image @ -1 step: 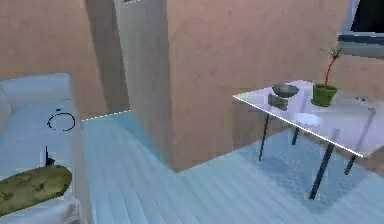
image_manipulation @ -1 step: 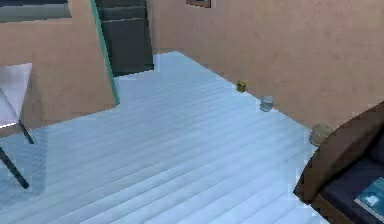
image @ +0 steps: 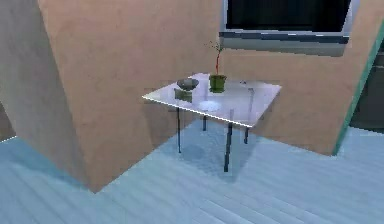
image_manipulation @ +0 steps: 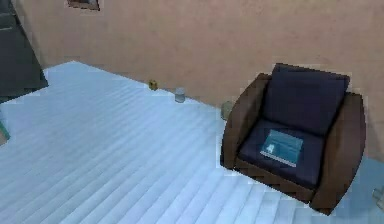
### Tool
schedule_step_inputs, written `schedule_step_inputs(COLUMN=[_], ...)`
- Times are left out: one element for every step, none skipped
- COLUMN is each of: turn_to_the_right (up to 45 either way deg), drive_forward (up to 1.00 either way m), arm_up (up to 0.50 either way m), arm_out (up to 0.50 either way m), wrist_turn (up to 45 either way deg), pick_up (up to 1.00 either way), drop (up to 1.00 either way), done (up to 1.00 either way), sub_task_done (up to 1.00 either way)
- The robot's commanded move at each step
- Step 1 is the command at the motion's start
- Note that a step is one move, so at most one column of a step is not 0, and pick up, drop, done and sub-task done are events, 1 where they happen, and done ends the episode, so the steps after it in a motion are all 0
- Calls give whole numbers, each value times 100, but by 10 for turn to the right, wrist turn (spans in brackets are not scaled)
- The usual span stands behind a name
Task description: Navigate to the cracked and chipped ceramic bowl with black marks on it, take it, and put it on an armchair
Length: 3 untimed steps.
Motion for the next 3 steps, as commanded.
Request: schedule_step_inputs(turn_to_the_right=[0, -450, -420], drive_forward=[70, 0, 0], arm_up=[0, 0, 0], arm_out=[0, 0, 0], wrist_turn=[0, 0, 0], pick_up=[0, 0, 0], drop=[0, 0, 0], done=[0, 0, 0], sub_task_done=[0, 0, 0])
